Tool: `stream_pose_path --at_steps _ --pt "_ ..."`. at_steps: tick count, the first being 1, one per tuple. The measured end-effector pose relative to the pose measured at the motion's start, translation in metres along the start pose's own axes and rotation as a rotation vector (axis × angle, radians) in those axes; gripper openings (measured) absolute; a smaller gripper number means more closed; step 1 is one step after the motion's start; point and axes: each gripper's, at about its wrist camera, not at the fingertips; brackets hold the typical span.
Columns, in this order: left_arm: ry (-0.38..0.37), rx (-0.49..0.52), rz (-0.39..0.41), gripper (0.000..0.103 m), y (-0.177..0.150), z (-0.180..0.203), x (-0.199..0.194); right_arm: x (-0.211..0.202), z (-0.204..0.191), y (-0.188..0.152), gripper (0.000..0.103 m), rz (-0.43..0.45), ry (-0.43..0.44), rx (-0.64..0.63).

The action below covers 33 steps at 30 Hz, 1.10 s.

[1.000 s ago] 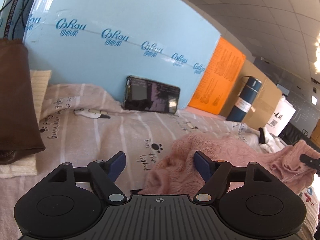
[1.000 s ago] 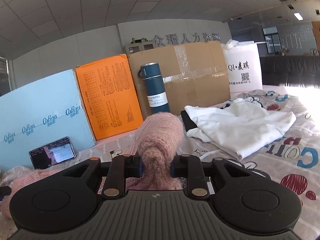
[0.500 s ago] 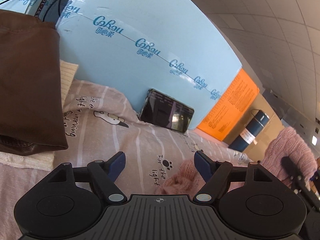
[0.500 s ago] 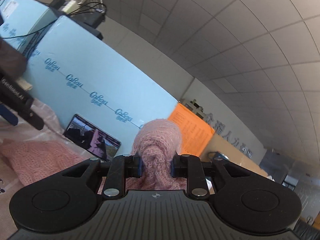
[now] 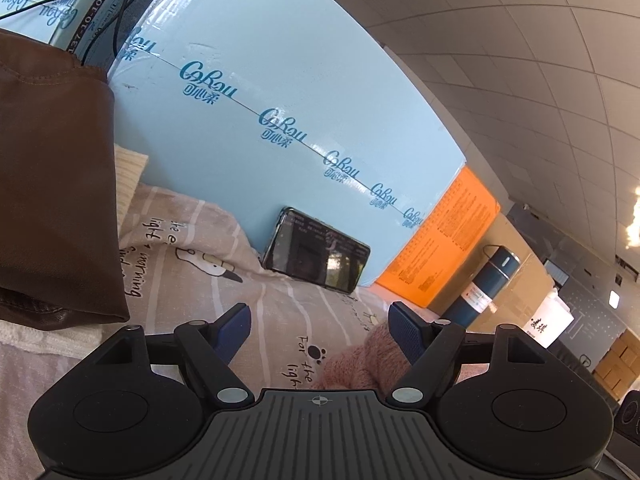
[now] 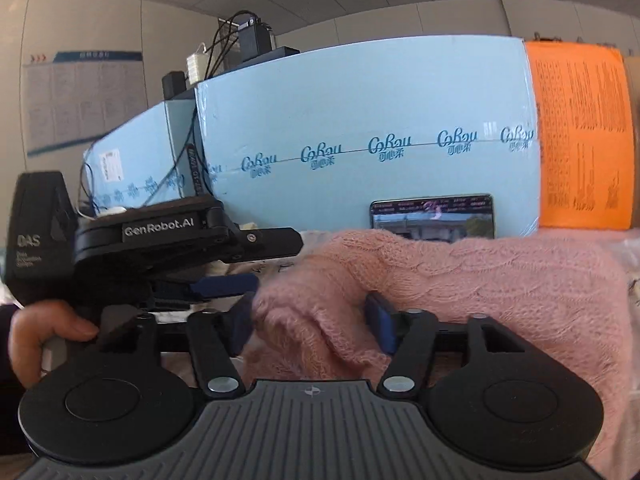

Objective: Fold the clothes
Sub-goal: 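Grasp the folded sweater with the left gripper while the right gripper grasps it too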

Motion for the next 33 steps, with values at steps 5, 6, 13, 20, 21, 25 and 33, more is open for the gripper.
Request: stream_pose_path --at_steps 5,6,13,20,21,25,33 --pt "-0.012 -0.011 0.000 0.078 0.000 -0.001 0.000 -0.027 0.015 0.008 0.091 0.107 0.182 0.184" --pt "-0.017 -0.011 0.000 0.078 0.000 -0.001 -0.001 -0.036 0.019 0.010 0.092 0.143 0.195 0.211" --pt "-0.154 0.000 -0.031 0.079 -0.002 0.013 -0.004 -0.080 0.063 0.006 0.095 0.284 0.149 0.422" --pt "-0.169 0.162 -0.206 0.076 -0.022 0.039 0.015 -0.083 0.075 0.001 0.095 0.294 0.145 0.496" --pt "-0.172 0.180 -0.207 0.068 -0.023 0.040 0.015 -0.082 0.075 0.000 0.095 0.286 0.139 0.492" --pt "-0.156 0.249 -0.170 0.022 -0.023 0.042 0.014 -0.078 0.073 0.000 0.095 0.262 0.106 0.479" --pt "-0.009 0.216 -0.192 0.035 -0.015 0.026 0.024 -0.075 0.075 -0.002 0.095 0.228 0.063 0.476"
Point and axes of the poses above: each gripper's, at about its wrist camera, not at the fingertips, and x roughly the way its jaws point, z to its right, y to its top, and after that the axes turned 4 degrees about -x, right-handed
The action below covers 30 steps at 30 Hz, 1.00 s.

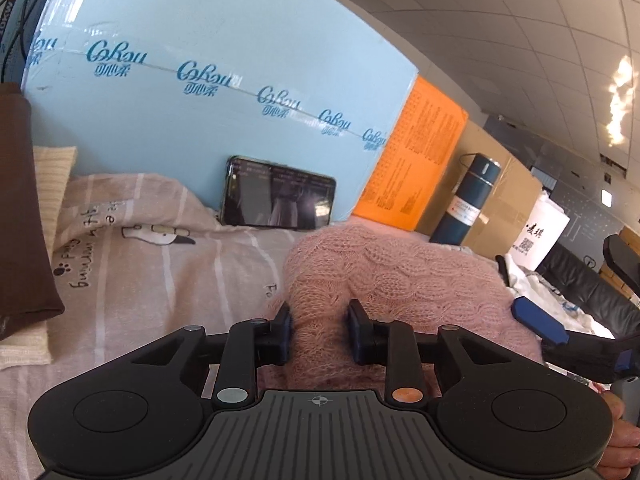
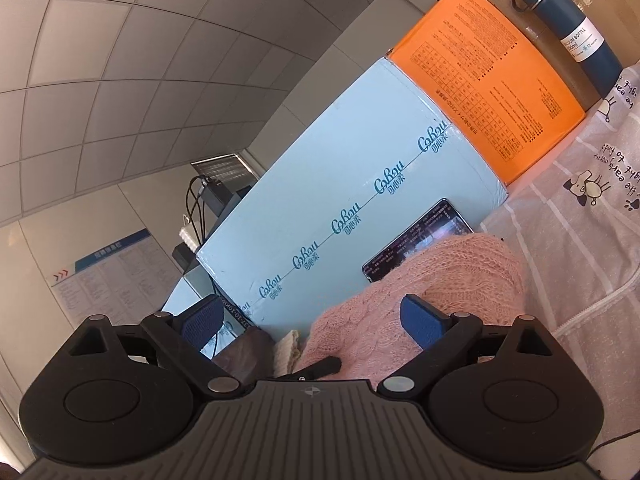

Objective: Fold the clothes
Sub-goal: 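Grasp the folded sweater with the left gripper while the right gripper grasps it too, then lift the folded sweater with both grippers and carry it toward the brown jacket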

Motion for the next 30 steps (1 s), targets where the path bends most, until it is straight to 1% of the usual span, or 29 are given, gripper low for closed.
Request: stream_pose_path --at_steps 1,2,3,4,5,6,7,8,10,11,12,14,16,19,21,23,25,28,30 --pt "0.005 -0.010 -0.006 0.040 0.000 -0.002 0.001 0.003 0.003 0.000 0.095 -0.026 -0.030 0.009" --pt "0.006 -0.019 -0.008 0.043 0.000 -0.003 0.000 0.008 0.006 -0.001 0.095 -0.058 -0.067 0.018" --pt "0.003 -0.025 -0.013 0.049 0.000 -0.004 0.000 0.013 0.010 -0.002 0.095 -0.088 -0.107 0.030" --pt "0.000 -0.026 -0.018 0.052 0.000 -0.004 0.001 0.016 0.014 -0.003 0.095 -0.106 -0.134 0.039" --pt "-0.004 -0.026 -0.018 0.052 -0.001 -0.004 0.000 0.019 0.017 -0.004 0.095 -0.120 -0.158 0.046" --pt "-0.010 -0.036 -0.014 0.056 0.000 -0.005 -0.001 0.018 0.017 -0.005 0.095 -0.115 -0.156 0.044" --pt "-0.019 -0.053 -0.010 0.063 0.000 -0.006 -0.003 0.015 0.016 -0.005 0.096 -0.096 -0.145 0.038" --pt "-0.028 -0.081 -0.005 0.067 0.000 -0.008 -0.005 0.011 0.013 -0.004 0.096 -0.058 -0.150 0.023" --pt "-0.038 -0.168 0.005 0.086 0.002 -0.014 -0.009 0.001 0.007 -0.003 0.096 0.029 -0.167 -0.010" --pt "-0.042 -0.219 0.012 0.089 0.002 -0.017 -0.012 -0.004 0.004 -0.002 0.098 0.072 -0.175 -0.027" --pt "-0.053 -0.261 0.015 0.091 0.002 -0.020 -0.013 -0.006 0.003 -0.002 0.100 0.100 -0.207 -0.043" --pt "-0.065 -0.304 -0.003 0.092 0.002 -0.022 -0.012 -0.005 0.007 -0.002 0.100 0.100 -0.322 -0.054" --pt "-0.070 -0.299 -0.033 0.093 0.000 -0.021 -0.008 -0.001 0.016 -0.003 0.100 0.063 -0.396 -0.026" --pt "-0.047 -0.256 -0.045 0.094 -0.002 -0.015 -0.006 0.009 0.027 -0.008 0.100 -0.023 -0.448 0.003" --pt "-0.003 -0.251 -0.032 0.094 -0.003 -0.016 -0.006 0.015 0.030 -0.011 0.100 -0.070 -0.467 0.001" --pt "0.035 -0.249 -0.021 0.095 -0.003 -0.017 -0.006 0.021 0.031 -0.014 0.100 -0.110 -0.459 0.003" --pt "0.019 -0.254 -0.037 0.097 -0.003 -0.018 -0.004 0.025 0.032 -0.017 0.100 -0.142 -0.443 0.012" --pt "-0.050 -0.201 -0.074 0.100 -0.006 -0.011 0.001 0.029 0.030 -0.019 0.100 -0.170 -0.430 0.000" --pt "-0.092 -0.174 -0.080 0.101 -0.008 -0.006 0.001 0.031 0.027 -0.021 0.100 -0.181 -0.427 -0.019"
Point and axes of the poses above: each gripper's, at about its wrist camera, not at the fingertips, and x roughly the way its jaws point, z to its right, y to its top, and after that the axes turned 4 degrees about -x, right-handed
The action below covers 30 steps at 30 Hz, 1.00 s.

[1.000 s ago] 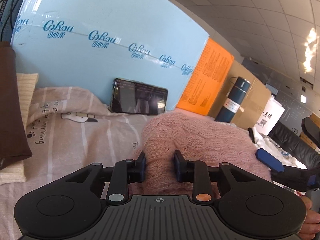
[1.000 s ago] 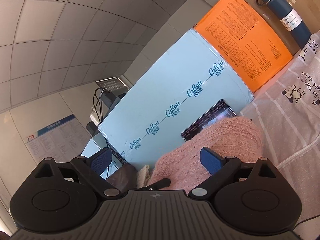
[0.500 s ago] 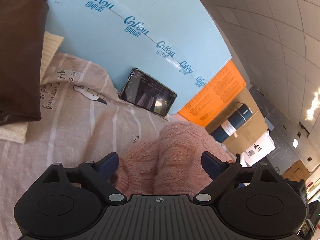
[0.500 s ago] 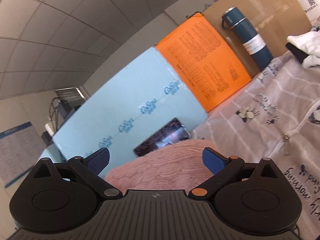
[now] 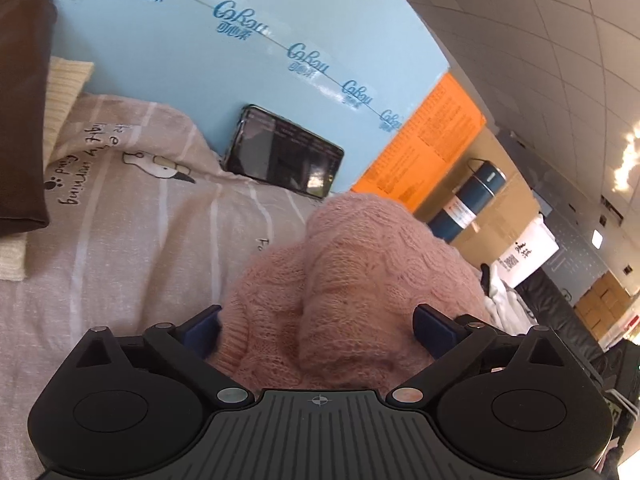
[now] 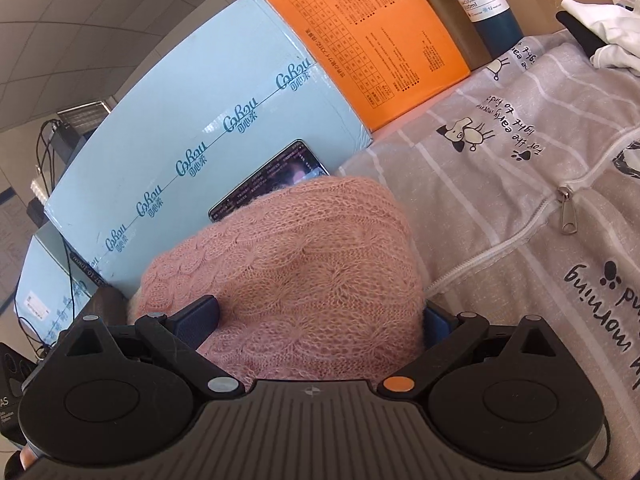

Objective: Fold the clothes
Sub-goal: 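Lift the folded sweater with both grippers and carry it toward the brown jacket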

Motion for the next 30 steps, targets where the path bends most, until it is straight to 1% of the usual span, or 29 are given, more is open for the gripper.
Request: stream_pose_path --at_steps 2,3,4,5,6,7,8,9,10,11,12,14,15,18,20,23,25,27,30 --pt "-0.069 -0.001 -0.019 0.100 -0.001 0.001 0.001 0.002 -0.002 0.000 0.100 0.000 0.004 -0.014" --pt "-0.089 0.003 -0.022 0.100 -0.002 0.002 0.002 0.003 -0.003 0.000 0.100 0.002 0.008 -0.019" --pt "-0.089 0.019 -0.015 0.099 -0.004 0.004 0.003 0.004 -0.004 0.001 0.098 0.004 0.013 -0.024" --pt "-0.069 0.039 -0.003 0.097 -0.005 0.006 0.004 0.005 -0.006 0.001 0.095 0.009 0.013 -0.031" --pt "-0.047 0.050 0.004 0.088 -0.006 0.008 0.005 0.005 -0.007 0.001 0.093 0.015 0.012 -0.038" --pt "-0.039 0.052 0.011 0.076 -0.006 0.008 0.005 0.004 -0.008 0.001 0.083 0.024 0.006 -0.047" --pt "-0.038 0.052 0.020 0.071 -0.005 0.007 0.004 0.003 -0.009 0.001 0.074 0.034 0.001 -0.054" --pt "-0.037 0.052 0.029 0.063 -0.005 0.007 0.003 0.002 -0.010 0.001 0.071 0.045 0.005 -0.063" --pt "-0.035 0.057 0.037 0.056 -0.005 0.007 0.001 0.001 -0.011 0.001 0.064 0.058 0.010 -0.073" --pt "-0.033 0.067 0.044 0.054 -0.005 0.009 -0.001 -0.001 -0.012 0.001 0.058 0.072 0.020 -0.084" --pt "-0.032 0.082 0.052 0.050 -0.006 0.011 -0.004 -0.004 -0.015 0.001 0.056 0.091 0.037 -0.100" --pt "-0.030 0.117 0.087 0.048 -0.005 0.018 -0.016 -0.011 -0.022 0.001 0.052 0.125 0.068 -0.133" --pt "-0.029 0.132 0.118 0.048 -0.004 0.021 -0.026 -0.014 -0.026 0.002 0.051 0.134 0.086 -0.137" --pt "-0.024 0.173 0.219 0.048 0.000 0.028 -0.059 -0.019 -0.046 0.012 0.051 0.137 0.191 -0.125" --pt "-0.007 0.193 0.320 0.048 0.004 0.028 -0.088 -0.017 -0.066 0.020 0.051 0.126 0.264 -0.130" --pt "0.039 0.209 0.472 0.048 0.008 0.024 -0.129 -0.007 -0.105 0.030 0.051 0.106 0.373 -0.167" --pt "0.088 0.216 0.592 0.048 0.009 0.015 -0.162 0.003 -0.139 0.032 0.051 0.087 0.447 -0.193" --pt "0.140 0.218 0.688 0.048 0.010 0.006 -0.187 0.016 -0.174 0.031 0.052 0.070 0.515 -0.211" --pt "0.231 0.217 0.784 0.050 0.011 -0.013 -0.218 0.035 -0.221 0.025 0.052 0.046 0.593 -0.234"
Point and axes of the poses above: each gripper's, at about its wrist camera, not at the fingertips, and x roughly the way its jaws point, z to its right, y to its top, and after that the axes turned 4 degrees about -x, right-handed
